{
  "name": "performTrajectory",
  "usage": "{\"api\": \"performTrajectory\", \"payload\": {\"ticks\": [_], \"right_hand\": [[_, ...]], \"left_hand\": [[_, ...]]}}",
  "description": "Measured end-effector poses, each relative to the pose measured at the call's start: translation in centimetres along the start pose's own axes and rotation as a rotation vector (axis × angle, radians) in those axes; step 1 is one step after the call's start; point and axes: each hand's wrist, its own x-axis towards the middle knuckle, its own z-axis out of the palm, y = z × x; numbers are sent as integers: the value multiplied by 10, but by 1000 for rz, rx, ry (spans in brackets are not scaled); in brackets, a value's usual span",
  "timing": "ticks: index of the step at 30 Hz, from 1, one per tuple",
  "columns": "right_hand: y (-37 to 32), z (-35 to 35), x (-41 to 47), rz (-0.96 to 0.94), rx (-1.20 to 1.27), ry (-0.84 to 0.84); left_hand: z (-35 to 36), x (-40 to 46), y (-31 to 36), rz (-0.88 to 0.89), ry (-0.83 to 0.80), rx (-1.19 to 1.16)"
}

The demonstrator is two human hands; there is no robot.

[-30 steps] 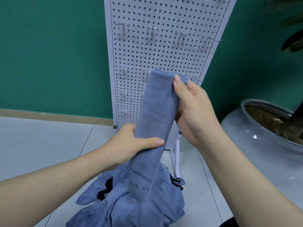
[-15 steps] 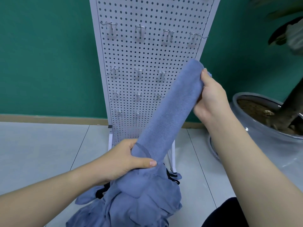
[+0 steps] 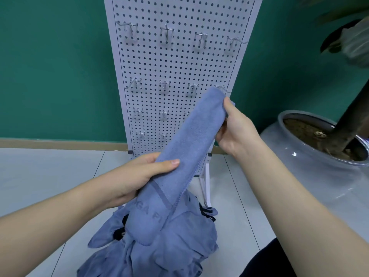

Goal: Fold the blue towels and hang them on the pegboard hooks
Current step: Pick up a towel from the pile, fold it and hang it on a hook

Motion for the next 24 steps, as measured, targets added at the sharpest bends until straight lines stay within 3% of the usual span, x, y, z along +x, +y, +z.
{"api": "performTrajectory", "payload": {"ticks": [8,12,16,21,24], "right_hand": [[22,-5,17,125,-127,48],[29,-9,18,75,-506,5],[30,0,-1,-156,-928,-136],[33,17,-29,-346,-941,-605],[40,23,-40,-397,-872,-614]], "left_hand": [[-22,2,9,80,32,69],[-30,0,20,227,82,77],[-38,-5,33,353,121,69],[-40,-12,44,416,116,22],[-43,-12,47,426,87,-4]]}}
